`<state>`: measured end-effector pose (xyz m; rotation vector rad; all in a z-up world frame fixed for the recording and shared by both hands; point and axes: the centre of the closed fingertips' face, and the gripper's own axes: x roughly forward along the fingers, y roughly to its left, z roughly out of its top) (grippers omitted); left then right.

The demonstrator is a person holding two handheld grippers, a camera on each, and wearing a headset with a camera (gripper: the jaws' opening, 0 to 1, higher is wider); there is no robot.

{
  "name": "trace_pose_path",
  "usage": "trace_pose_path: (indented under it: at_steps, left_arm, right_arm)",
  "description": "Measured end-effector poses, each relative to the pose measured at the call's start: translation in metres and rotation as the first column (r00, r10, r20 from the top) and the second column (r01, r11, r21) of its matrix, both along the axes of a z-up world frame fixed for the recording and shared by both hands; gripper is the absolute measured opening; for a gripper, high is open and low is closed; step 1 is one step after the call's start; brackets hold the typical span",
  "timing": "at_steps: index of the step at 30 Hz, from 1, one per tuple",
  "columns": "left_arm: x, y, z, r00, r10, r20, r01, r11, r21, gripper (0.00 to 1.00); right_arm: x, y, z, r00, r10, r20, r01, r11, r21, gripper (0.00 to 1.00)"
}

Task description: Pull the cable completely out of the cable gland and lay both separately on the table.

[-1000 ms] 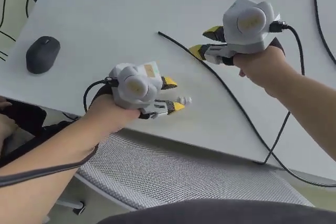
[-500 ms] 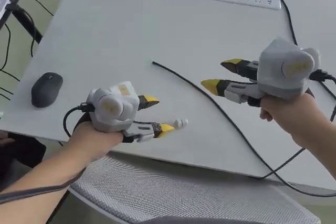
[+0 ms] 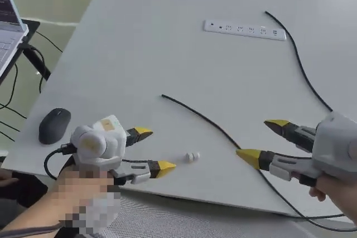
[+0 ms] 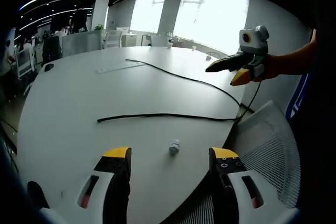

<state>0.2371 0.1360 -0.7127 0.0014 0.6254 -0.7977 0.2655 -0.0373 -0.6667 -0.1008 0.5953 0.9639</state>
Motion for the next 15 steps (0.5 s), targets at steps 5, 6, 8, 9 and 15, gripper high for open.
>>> trace_pose_path:
  at_steps: [5, 6, 8, 9, 15]
  left_arm:
    - [-0.005, 0.008, 0.000, 1.000, 0.013, -0.004, -0.013, 1.000, 0.002, 0.61]
    - [-0.006, 0.009, 0.000, 1.000, 0.014, -0.006, -0.014, 1.000, 0.002, 0.61]
    - [-0.009, 0.010, 0.002, 1.000, 0.020, -0.001, -0.020, 1.000, -0.001, 0.63]
    - [-0.011, 0.011, 0.004, 1.000, 0.023, 0.000, -0.023, 1.000, -0.002, 0.64]
    - [-0.019, 0.013, 0.005, 1.000, 0.021, -0.011, -0.021, 1.000, 0.006, 0.71]
  right_arm:
    - [-0.014, -0.016, -0.014, 0.998, -0.040, -0.042, 0.039, 0.999, -0.010, 0.67]
    - [-0.017, -0.018, -0.016, 0.998, -0.047, -0.050, 0.046, 0.999, -0.017, 0.67]
    - [-0.022, -0.019, -0.019, 0.997, -0.057, -0.059, 0.056, 0.998, -0.021, 0.69]
    - [-0.022, -0.022, -0.020, 0.996, -0.074, -0.058, 0.071, 0.997, -0.038, 0.70]
    - [-0.033, -0.019, -0.024, 0.997, -0.052, -0.064, 0.049, 0.998, -0.047, 0.75]
